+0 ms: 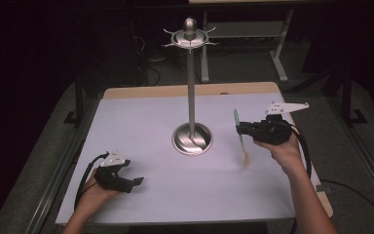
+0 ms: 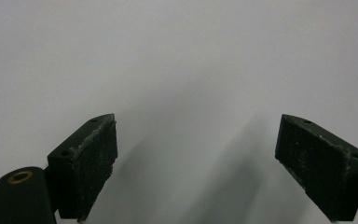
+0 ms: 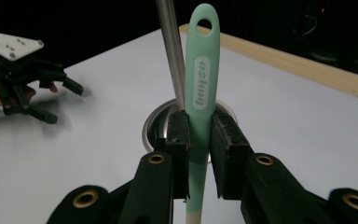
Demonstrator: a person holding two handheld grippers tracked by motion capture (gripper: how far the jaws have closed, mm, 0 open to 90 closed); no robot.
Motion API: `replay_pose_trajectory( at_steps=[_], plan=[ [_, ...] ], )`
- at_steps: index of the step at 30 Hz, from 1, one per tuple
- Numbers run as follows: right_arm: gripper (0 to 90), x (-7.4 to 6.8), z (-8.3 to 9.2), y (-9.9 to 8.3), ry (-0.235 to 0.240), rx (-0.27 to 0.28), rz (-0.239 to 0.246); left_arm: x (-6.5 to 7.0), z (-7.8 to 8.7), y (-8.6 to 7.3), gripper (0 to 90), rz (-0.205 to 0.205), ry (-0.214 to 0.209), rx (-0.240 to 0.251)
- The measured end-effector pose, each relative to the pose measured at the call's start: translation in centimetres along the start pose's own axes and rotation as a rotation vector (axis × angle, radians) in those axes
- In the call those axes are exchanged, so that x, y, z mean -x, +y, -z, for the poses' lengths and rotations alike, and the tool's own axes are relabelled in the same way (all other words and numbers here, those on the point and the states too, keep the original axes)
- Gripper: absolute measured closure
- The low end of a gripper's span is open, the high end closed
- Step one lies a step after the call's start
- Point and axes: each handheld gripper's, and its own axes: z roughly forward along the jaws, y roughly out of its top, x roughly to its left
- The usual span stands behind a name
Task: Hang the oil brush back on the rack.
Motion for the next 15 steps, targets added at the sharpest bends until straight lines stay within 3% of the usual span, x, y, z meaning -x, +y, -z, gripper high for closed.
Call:
replay_pose_trajectory(
  at_steps=[15],
  plan=[
    [77.9,-0.6,1.1,2.2,0.036,0.169,0.008,-0.1,0.0,0.0,12.5,-0.002,0.001,0.001]
  ],
)
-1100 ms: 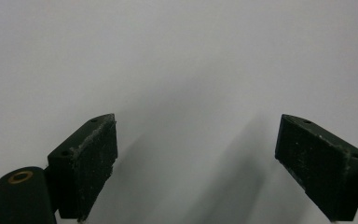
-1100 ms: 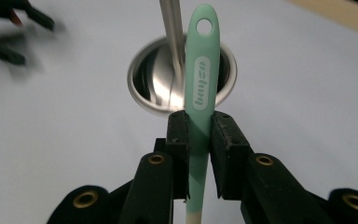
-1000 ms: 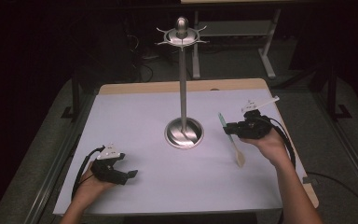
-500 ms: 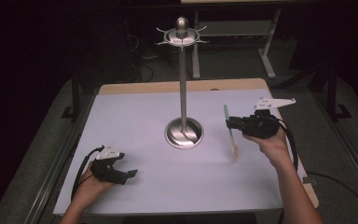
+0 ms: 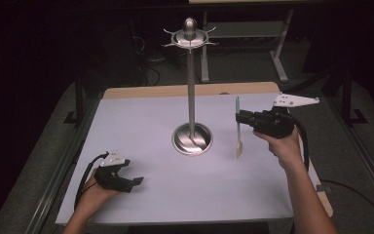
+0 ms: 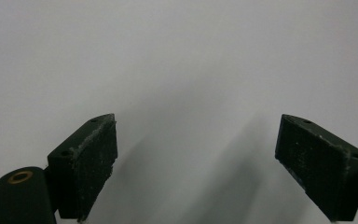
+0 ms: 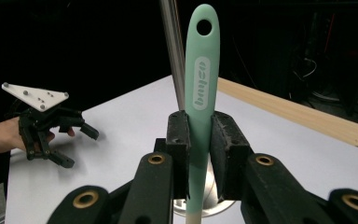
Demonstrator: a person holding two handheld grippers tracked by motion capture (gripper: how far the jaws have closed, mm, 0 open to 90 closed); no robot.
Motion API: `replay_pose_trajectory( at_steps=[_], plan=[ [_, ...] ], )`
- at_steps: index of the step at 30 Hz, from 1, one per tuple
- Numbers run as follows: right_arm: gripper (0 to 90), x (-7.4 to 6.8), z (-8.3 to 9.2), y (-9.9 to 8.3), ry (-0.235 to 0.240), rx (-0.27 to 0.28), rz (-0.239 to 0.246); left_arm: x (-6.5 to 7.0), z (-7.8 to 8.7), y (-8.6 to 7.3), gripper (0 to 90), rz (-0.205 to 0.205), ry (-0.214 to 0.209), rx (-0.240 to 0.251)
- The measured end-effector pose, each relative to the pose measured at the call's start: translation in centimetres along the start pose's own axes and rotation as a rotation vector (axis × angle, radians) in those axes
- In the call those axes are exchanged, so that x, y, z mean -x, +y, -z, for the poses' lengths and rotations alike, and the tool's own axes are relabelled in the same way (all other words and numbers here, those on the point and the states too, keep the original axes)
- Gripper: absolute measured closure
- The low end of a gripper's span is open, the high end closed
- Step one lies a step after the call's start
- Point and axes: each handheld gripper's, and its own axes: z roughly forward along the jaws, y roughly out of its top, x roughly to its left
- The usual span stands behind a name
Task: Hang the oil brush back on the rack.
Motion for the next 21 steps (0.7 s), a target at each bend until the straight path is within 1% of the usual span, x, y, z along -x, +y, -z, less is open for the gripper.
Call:
replay_pose_trajectory(
  at_steps=[1,3,4,5,8,10,14,17,19,21],
  plan=[
    [77.9,0.0,0.0,0.1,-0.004,0.007,-0.003,0.0,0.0,0.0,12.6,0.0,-0.001,-0.001],
    [77.9,0.0,0.1,0.2,0.002,0.017,-0.001,0.0,0.0,0.0,12.6,0.005,-0.003,-0.002],
    [77.8,-0.1,0.1,0.4,0.004,0.013,-0.007,0.0,0.0,0.0,12.6,0.004,-0.003,-0.003],
    [77.9,-0.2,0.1,0.6,-0.003,0.013,0.001,0.0,0.0,0.0,12.5,-0.002,-0.001,-0.003],
    [77.8,-0.5,0.2,1.5,-0.007,0.019,0.02,0.1,0.0,0.0,12.5,0.001,-0.002,-0.001],
    [77.8,-0.6,0.2,2.1,-0.012,0.01,0.021,0.1,0.1,0.0,12.5,-0.001,0.0,-0.001],
    [77.8,-0.8,0.3,3.0,-0.019,0.009,0.034,0.1,0.0,0.0,12.5,-0.001,-0.002,-0.002],
    [77.8,-0.9,0.3,3.6,-0.016,0.022,0.036,0.1,0.0,0.0,12.5,0.001,-0.002,0.002],
    [77.8,-1.1,0.4,4.1,-0.009,0.033,0.033,0.1,0.0,0.1,12.6,0.001,-0.003,-0.006],
    [77.8,-1.4,0.5,4.9,-0.004,0.046,0.047,0.2,-0.1,0.1,12.5,0.004,-0.002,0.005]
  ],
)
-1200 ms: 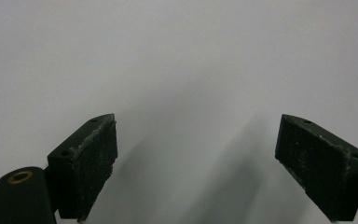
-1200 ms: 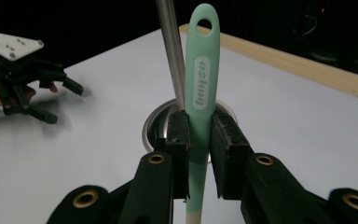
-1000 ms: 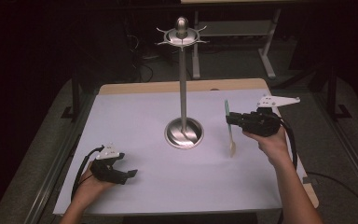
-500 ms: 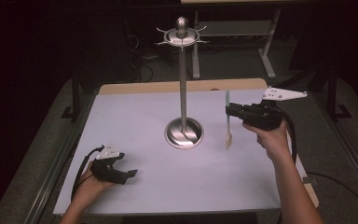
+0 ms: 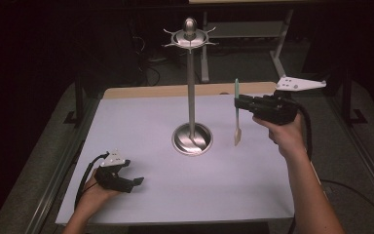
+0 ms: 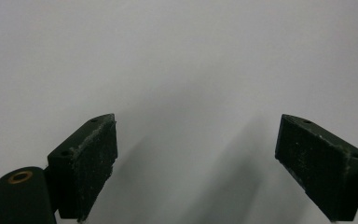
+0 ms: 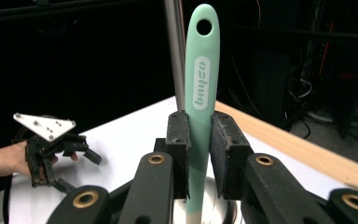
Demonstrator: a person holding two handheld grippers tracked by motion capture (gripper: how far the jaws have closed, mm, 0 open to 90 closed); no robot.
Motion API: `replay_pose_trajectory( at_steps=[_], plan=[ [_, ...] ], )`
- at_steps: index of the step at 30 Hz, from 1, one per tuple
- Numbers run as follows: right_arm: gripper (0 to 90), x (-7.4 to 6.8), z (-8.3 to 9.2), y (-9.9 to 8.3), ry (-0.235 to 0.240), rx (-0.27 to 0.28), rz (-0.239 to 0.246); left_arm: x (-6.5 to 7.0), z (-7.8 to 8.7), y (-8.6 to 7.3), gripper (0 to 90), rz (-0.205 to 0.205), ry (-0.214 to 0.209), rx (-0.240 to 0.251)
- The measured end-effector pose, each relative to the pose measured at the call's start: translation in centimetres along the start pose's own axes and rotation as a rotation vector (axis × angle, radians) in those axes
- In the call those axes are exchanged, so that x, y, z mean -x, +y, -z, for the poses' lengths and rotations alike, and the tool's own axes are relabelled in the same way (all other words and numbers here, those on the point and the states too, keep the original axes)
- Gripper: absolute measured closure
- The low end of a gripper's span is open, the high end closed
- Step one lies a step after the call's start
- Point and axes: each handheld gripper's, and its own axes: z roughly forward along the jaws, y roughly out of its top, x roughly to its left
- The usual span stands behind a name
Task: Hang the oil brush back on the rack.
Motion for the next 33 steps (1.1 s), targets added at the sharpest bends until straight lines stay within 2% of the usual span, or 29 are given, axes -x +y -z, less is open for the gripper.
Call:
replay_pose_trajectory(
  at_steps=[7,19,27,33],
  plan=[
    [77.8,-0.8,-0.3,2.7,0.009,0.014,0.046,-0.1,0.1,0.0,12.5,-0.003,-0.002,-0.01],
    [77.8,-0.9,-1.3,6.3,0.024,0.038,0.086,-0.1,0.1,0.0,12.6,-0.002,-0.003,-0.009],
    [77.8,-1.0,-1.9,8.0,0.042,0.051,0.104,0.0,-0.1,0.0,12.6,-0.002,-0.01,-0.017],
    [77.8,-1.0,-2.3,8.6,0.042,0.049,0.109,-0.1,0.0,0.0,12.6,0.001,-0.011,-0.016]
  ],
)
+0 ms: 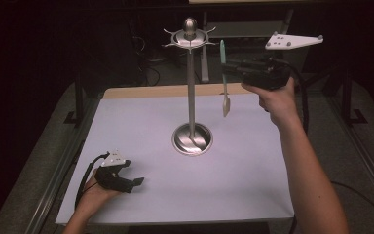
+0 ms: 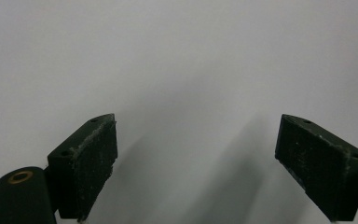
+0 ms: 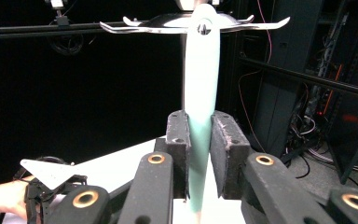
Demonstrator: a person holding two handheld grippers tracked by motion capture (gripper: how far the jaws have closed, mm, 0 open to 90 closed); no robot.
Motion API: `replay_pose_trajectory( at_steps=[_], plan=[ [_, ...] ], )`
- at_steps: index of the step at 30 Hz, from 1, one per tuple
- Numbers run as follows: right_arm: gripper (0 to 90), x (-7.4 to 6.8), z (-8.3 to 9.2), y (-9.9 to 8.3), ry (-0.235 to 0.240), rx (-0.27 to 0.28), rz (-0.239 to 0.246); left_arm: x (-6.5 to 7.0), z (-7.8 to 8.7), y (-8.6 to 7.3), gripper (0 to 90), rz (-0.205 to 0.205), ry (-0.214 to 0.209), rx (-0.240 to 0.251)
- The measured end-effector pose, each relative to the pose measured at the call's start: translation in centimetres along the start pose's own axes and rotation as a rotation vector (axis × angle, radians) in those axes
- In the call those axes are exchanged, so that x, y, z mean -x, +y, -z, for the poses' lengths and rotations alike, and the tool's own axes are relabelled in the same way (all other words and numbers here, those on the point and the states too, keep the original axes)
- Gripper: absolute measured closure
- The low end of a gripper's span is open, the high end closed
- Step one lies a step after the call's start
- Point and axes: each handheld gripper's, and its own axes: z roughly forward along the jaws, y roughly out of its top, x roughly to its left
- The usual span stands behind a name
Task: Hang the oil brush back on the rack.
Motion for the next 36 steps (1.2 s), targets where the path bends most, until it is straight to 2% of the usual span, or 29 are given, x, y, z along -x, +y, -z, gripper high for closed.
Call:
replay_pose_trajectory(
  at_steps=[7,20,36],
  plan=[
    [77.8,-0.2,-0.4,0.3,0.008,-0.007,0.003,0.1,-0.1,0.0,12.6,-0.002,0.0,0.0],
    [77.7,0.1,-0.6,0.3,-0.016,-0.017,0.008,0.0,-0.1,0.0,12.6,-0.002,0.0,0.002],
    [77.7,-0.1,-1.4,0.5,-0.004,-0.04,0.019,0.0,-0.1,0.0,12.6,-0.002,-0.001,0.002]
  ],
)
